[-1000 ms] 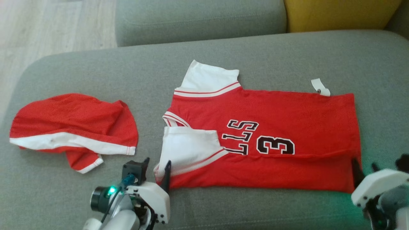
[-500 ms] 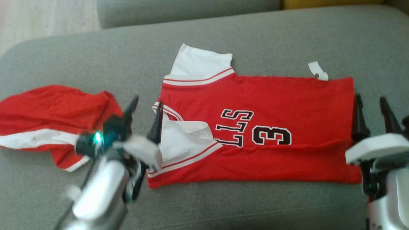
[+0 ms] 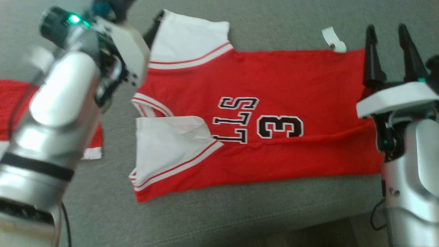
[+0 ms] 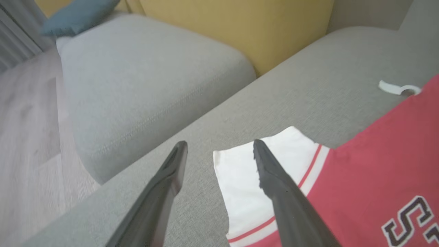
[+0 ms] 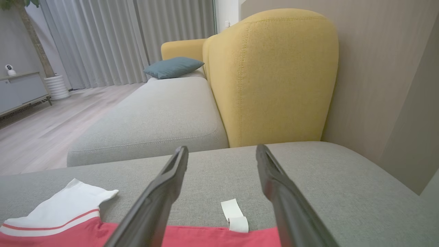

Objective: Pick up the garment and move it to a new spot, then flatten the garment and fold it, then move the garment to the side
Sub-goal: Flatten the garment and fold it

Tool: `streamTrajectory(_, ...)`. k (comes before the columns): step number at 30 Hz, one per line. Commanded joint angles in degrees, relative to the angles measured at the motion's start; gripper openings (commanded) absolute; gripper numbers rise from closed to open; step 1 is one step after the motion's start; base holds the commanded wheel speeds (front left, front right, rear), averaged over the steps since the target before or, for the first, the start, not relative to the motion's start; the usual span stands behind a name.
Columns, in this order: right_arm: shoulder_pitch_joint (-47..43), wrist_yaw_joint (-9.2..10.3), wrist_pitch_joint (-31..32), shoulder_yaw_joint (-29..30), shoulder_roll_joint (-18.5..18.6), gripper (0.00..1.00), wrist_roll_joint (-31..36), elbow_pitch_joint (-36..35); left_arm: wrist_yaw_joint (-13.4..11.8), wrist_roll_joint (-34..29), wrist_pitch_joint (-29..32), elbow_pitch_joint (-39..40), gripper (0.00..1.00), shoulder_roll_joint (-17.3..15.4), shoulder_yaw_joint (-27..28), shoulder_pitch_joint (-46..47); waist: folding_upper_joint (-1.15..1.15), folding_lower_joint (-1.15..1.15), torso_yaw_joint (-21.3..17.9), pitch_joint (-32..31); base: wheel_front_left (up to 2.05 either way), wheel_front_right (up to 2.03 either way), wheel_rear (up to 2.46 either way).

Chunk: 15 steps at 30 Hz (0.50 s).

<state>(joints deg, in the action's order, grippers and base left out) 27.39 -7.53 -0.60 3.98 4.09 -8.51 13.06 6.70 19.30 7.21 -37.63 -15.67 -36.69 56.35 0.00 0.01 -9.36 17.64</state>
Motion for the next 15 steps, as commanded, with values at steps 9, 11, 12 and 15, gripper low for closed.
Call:
streamTrajectory(9, 4.1, 0.04, -1.5, -4.8, -0.6, 1.00, -1.0, -3.6, 0.8, 3.8, 3.7, -10.6, 1.00, -4.5, -6.7, 13.0, 0.00, -0.01, -6.5, 7.2, 0.00, 0.00, 0.00)
streamTrajectory(11, 4.3, 0.04, -1.5, -5.4, -0.7, 1.00, -1.2, -4.1, 0.8, 4.3, 3.3, -12.5, 1.00, -4.8, -8.3, 14.1, 0.00, -0.01, -7.3, 8.1, 0.00, 0.00, 0.00)
streamTrajectory(12, 4.4, 0.04, -1.4, -5.5, -0.8, 1.00, -1.3, -4.3, 0.8, 4.4, 2.9, -13.5, 1.00, -5.0, -8.9, 14.7, 0.00, -0.01, -7.7, 8.5, 0.00, 0.00, 0.00)
streamTrajectory(15, 4.6, 0.04, -1.4, -6.0, -0.9, 1.00, -1.7, -5.0, 0.8, 3.9, 1.4, -16.8, 1.00, -5.8, -10.2, 16.6, 0.00, -0.01, -8.6, 9.8, 0.00, 0.00, 0.00)
